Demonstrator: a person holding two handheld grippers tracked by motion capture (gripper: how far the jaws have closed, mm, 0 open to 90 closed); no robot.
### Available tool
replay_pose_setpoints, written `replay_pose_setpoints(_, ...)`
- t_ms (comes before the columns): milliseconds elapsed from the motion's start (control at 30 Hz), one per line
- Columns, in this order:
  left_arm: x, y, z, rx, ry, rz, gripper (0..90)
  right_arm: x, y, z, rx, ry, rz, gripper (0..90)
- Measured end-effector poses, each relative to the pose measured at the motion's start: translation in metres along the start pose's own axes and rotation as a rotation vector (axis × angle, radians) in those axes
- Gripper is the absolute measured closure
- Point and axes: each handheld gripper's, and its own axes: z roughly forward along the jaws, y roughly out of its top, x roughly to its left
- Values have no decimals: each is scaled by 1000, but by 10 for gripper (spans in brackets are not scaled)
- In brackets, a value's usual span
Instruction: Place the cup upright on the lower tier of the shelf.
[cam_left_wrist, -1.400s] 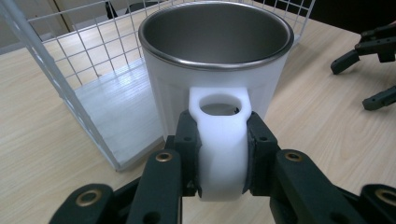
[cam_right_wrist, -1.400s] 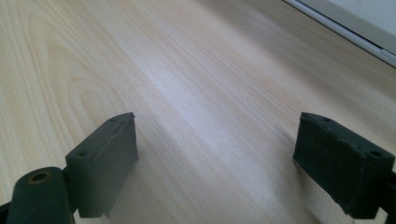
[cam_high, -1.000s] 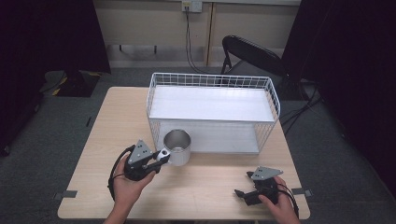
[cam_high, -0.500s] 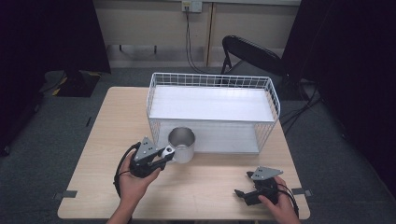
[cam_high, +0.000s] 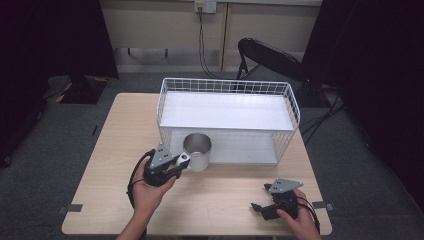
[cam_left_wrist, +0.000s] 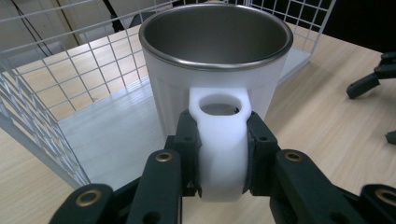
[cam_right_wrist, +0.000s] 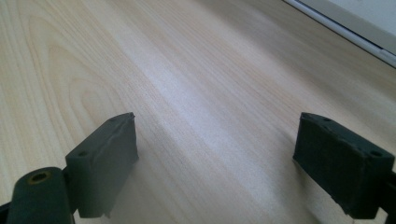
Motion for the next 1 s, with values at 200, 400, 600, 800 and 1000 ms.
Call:
replay_pose_setpoints(200,-1,4,5,-3,3,-1,718,0,0,0,0,0,0,123)
replay_pose_setpoints(400,-3,7,10,-9,3,-7,718,0,0,0,0,0,0,123)
replay_pose_setpoints(600,-5,10,17,-11,8,1,718,0,0,0,0,0,0,123)
replay_pose_setpoints(800,-6,13,21,-21,19,1,718,0,0,0,0,0,0,123)
replay_pose_setpoints(1000,-8,15,29,-22,39,5,718,0,0,0,0,-1,1,123)
